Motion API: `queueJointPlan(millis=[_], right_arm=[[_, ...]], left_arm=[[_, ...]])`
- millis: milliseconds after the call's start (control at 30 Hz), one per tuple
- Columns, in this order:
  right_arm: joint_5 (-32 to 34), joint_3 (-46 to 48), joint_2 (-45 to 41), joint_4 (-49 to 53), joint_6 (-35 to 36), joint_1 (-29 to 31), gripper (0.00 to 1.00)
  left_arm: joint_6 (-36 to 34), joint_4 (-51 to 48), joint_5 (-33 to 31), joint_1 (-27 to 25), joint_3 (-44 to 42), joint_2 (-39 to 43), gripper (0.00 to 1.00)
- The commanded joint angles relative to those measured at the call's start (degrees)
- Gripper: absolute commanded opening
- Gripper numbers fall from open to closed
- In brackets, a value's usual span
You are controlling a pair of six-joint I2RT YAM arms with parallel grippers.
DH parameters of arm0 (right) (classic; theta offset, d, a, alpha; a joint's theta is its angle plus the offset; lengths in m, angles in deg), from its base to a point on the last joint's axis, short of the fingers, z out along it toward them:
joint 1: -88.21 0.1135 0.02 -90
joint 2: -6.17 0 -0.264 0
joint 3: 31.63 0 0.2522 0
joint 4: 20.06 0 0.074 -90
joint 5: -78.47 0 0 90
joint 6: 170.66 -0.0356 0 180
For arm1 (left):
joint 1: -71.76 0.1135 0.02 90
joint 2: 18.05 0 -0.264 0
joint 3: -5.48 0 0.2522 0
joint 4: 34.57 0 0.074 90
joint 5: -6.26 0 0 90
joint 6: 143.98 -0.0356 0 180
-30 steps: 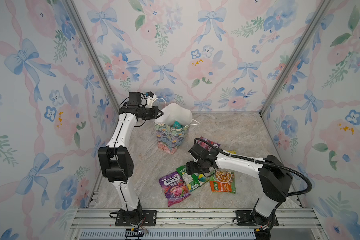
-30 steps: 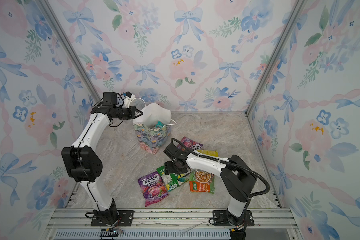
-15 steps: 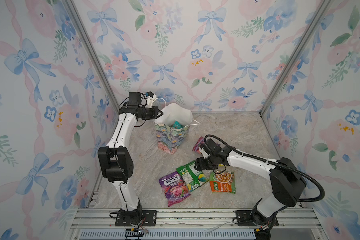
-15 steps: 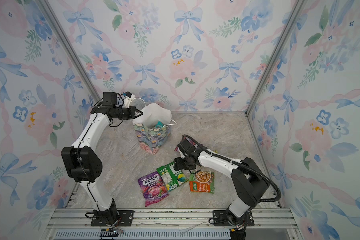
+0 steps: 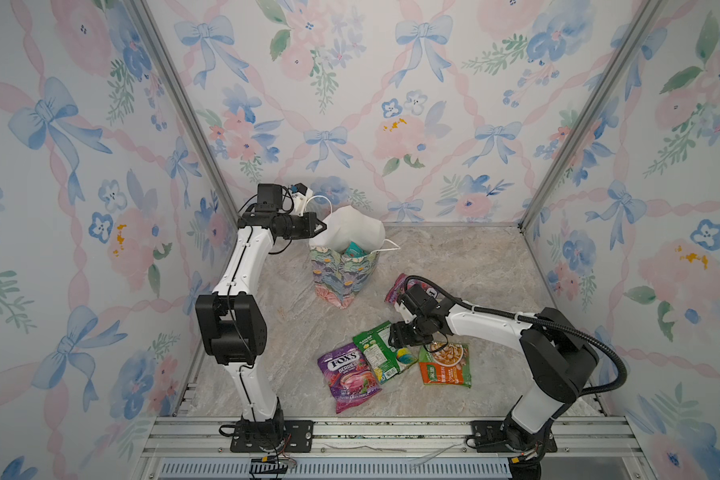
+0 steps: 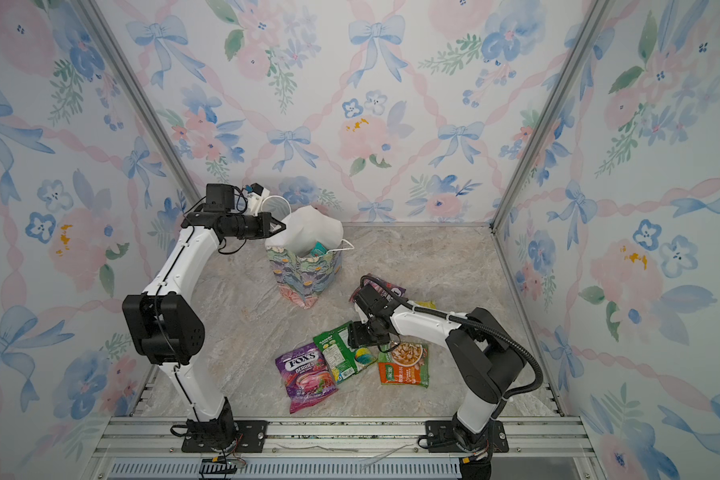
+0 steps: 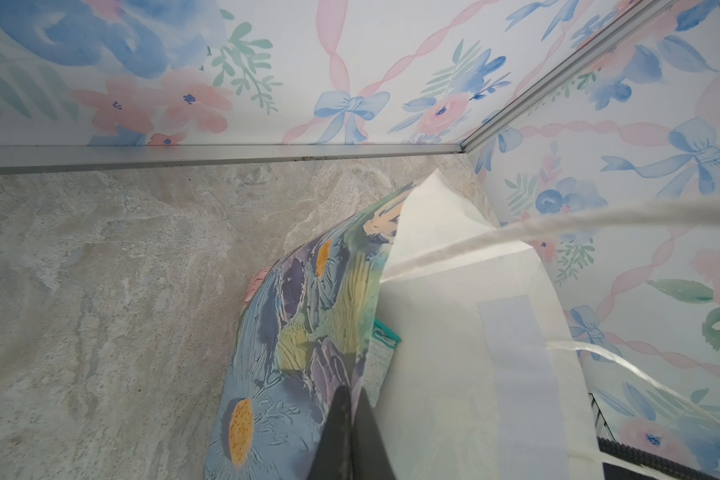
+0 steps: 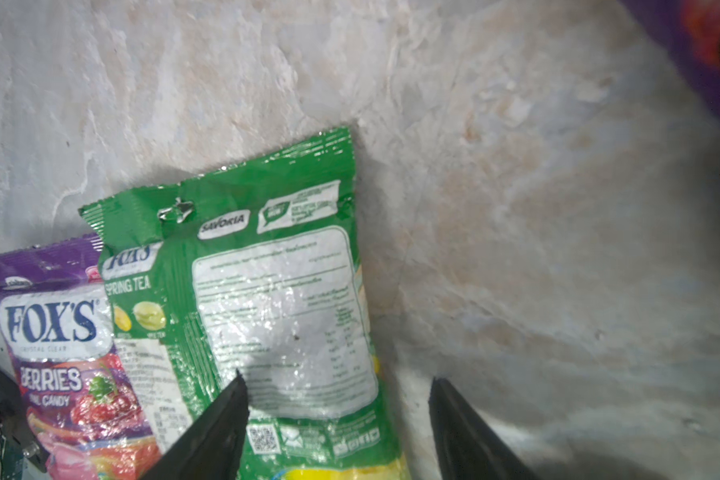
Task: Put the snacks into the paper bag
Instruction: 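Lower the right gripper onto the green spring tea packet and grasp it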
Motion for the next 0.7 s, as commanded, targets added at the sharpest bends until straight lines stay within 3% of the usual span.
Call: queueJointPlan(millis=[0, 300, 433, 667], right_arm=[[-1.72, 1.62, 0.99, -2.40, -0.95, -0.05, 0.66], [-4.51, 4.72, 2.04, -7.15, -3.81, -0.10, 0.62], [-4.60, 5.83, 2.19, -8.98, -5.20, -0.03, 0.52], [-3.90, 6.26, 1.48, -9.79, -5.71, -0.12, 0.26]], left_arm=[[-0.70, -0.54, 0.39, 0.34, -0.81, 1.59, 0.00], [-0.74, -0.54, 0.42, 0.41, -0.82, 1.68, 0.00], [-0.72, -0.54, 0.42, 0.37, -0.82, 1.65, 0.00], [-0.73, -0.54, 0.44, 0.39, -0.82, 1.73, 0.00]])
